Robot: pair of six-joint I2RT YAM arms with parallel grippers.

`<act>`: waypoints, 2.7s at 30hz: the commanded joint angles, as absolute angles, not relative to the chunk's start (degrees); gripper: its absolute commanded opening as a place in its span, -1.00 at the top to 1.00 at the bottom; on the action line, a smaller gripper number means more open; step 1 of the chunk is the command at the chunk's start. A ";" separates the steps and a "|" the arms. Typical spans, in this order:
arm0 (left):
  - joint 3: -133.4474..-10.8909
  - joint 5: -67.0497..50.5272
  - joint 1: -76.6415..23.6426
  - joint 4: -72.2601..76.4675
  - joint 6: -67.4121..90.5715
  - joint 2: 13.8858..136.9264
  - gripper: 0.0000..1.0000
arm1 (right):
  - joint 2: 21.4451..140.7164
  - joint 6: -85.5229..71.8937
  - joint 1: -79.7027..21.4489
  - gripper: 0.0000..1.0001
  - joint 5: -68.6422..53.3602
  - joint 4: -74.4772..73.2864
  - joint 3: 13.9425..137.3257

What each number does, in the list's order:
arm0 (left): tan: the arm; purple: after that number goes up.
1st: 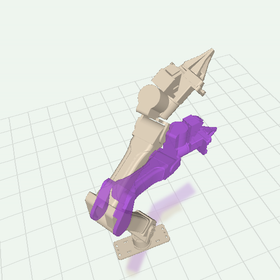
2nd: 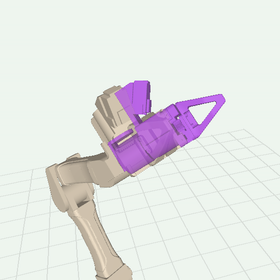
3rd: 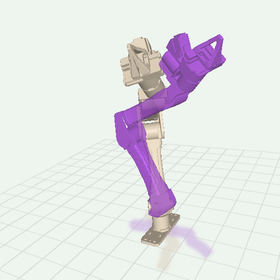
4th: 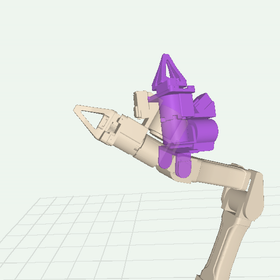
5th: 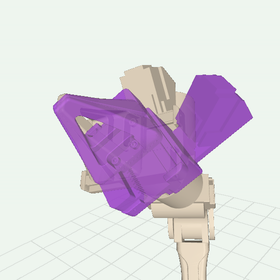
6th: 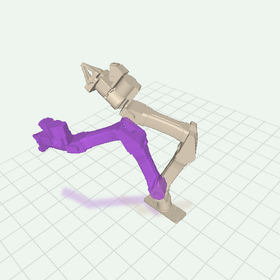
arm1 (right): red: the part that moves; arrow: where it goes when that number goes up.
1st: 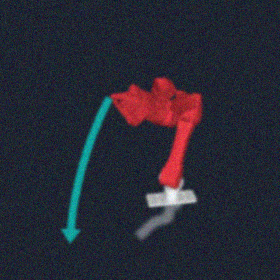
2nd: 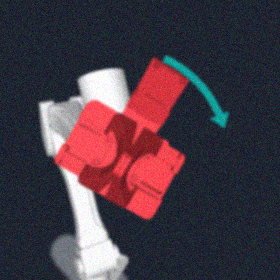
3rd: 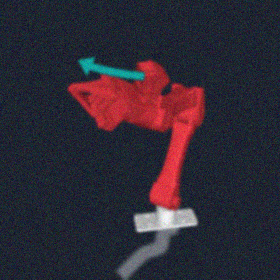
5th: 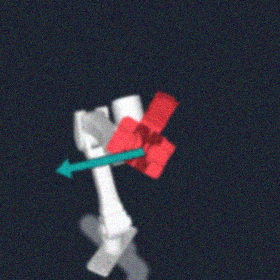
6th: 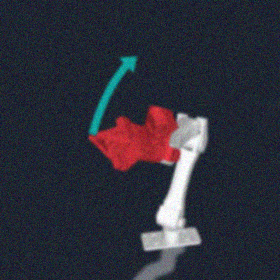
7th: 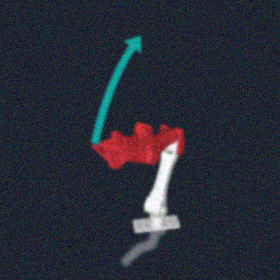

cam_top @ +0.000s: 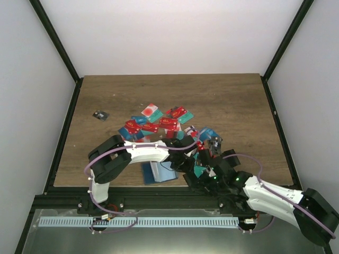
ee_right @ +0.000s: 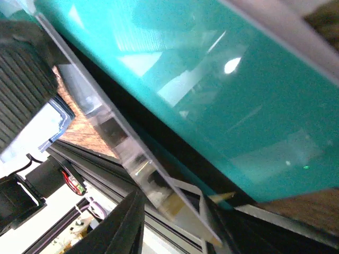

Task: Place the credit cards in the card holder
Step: Pick up the credit card from the center of the board, then insert the credit card into the card holder.

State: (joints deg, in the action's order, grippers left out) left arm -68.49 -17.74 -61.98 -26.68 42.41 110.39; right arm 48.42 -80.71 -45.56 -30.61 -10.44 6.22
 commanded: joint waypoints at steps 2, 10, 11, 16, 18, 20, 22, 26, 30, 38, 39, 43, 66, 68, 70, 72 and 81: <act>-66.62 -18.12 -63.10 -27.51 43.92 111.25 0.40 | 46.17 -82.24 -45.28 0.63 -29.12 -15.43 6.42; -66.83 -17.50 -63.00 -27.34 46.00 107.32 0.40 | 41.85 -82.38 -45.29 0.99 -29.52 -19.44 7.72; -66.81 -17.42 -62.91 -27.32 46.39 106.61 0.40 | 41.49 -82.17 -45.27 0.99 -29.24 -20.29 8.32; -67.74 -16.39 -62.55 -28.75 47.80 103.17 0.40 | 40.51 -81.45 -45.20 0.99 -29.15 -21.75 10.21; -68.14 -15.18 -62.22 -29.87 48.72 101.05 0.40 | 40.53 -80.67 -45.20 0.99 -28.90 -22.69 11.66; -68.56 -13.77 -61.59 -31.00 49.76 98.23 0.39 | 40.58 -79.78 -45.20 0.99 -28.17 -23.69 13.51; -68.79 -12.00 -60.75 -32.22 50.98 95.05 0.39 | 40.62 -78.54 -44.73 0.99 -27.24 -24.38 16.01; -68.11 -9.50 -58.70 -33.87 54.33 87.69 0.38 | 41.07 -75.50 -42.73 0.99 -25.84 -24.22 21.79; -66.26 -7.66 -57.08 -33.89 58.32 80.09 0.32 | 41.27 -73.75 -41.22 0.99 -23.42 -22.72 27.64; -57.59 -7.65 -54.71 -22.77 67.71 64.03 0.14 | 38.28 -74.01 -40.17 0.99 -20.14 -7.43 32.58; -56.46 -7.71 -54.49 -21.05 68.84 62.34 0.09 | 37.97 -74.41 -40.14 0.99 -20.24 -5.05 32.57; -53.71 -8.20 -53.75 -15.93 71.28 58.08 -0.05 | 37.52 -75.03 -40.10 0.99 -20.96 2.94 32.74; -51.68 -9.79 -53.61 -1.53 69.70 59.17 0.49 | 43.34 -79.26 -40.08 0.99 -35.68 23.78 31.95; -51.69 -9.63 -53.61 -0.98 69.58 59.64 0.67 | 43.77 -79.43 -40.08 0.99 -36.30 24.48 31.64; -51.69 -8.93 -53.54 -0.89 69.58 59.61 0.87 | 43.99 -79.58 -40.09 0.99 -36.74 24.73 31.44; -51.72 -8.35 -53.53 -0.92 69.27 59.36 0.92 | 44.20 -79.79 -40.08 0.99 -37.40 25.00 31.21; -50.72 -4.93 -53.46 -13.02 67.54 55.54 0.92 | 45.09 -70.72 -39.92 -0.19 -35.75 10.00 34.92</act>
State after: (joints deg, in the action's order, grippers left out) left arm -51.70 -7.53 -53.87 -5.13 69.32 57.89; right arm 44.47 -76.95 -40.23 -35.86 18.09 30.55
